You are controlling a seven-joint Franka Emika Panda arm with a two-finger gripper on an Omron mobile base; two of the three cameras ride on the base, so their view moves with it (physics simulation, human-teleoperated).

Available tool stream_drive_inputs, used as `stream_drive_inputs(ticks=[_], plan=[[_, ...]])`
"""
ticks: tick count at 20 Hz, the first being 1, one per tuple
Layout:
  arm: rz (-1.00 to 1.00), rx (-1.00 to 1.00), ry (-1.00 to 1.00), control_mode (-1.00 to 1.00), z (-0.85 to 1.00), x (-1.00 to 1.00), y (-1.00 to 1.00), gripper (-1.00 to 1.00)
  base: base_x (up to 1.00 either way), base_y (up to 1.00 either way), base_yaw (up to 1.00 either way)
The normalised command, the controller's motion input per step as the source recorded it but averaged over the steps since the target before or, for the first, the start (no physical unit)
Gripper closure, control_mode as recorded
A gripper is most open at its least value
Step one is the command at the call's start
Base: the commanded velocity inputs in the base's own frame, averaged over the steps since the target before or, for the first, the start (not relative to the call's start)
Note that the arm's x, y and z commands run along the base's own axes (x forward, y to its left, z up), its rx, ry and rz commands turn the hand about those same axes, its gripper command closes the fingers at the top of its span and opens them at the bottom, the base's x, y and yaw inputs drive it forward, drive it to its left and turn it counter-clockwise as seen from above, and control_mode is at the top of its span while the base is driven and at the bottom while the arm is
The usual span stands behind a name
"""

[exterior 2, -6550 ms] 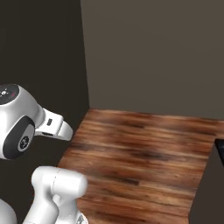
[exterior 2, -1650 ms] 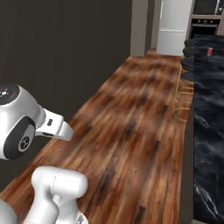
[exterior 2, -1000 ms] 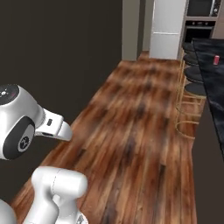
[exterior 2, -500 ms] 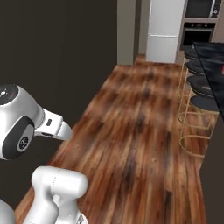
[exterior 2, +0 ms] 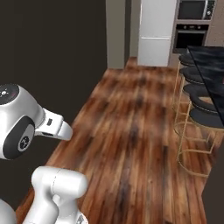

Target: Four empty soda cans are scattered around the kitchen. Gather all the cans and cluster them next to the stove for recycling.

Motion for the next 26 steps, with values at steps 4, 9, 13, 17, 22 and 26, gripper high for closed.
stream_drive_inputs(ticks=[4,9,13,17,22,26], plan=[[0.00,0.00,0.00,1.00,0.00,0.00,0.00,-1.00,0.87,0.28,-0.18],[0.00,0.00,0.00,1.00,0.00,0.00,0.00,-1.00,0.84,0.29,-0.20],[0.00,0.00,0.00,1.00,0.00,0.00,0.00,-1.00,0.88,0.28,-0.19],[0.00,0.00,0.00,1.00,0.00,0.00,0.00,-1.00,0.80,0.28,-0.22],[0.00,0.00,0.00,1.00,0.00,0.00,0.00,-1.00,0.38,0.29,-0.38],[0.00,0.00,0.00,1.00,0.00,0.00,0.00,-1.00,0.28,0.25,-0.41]])
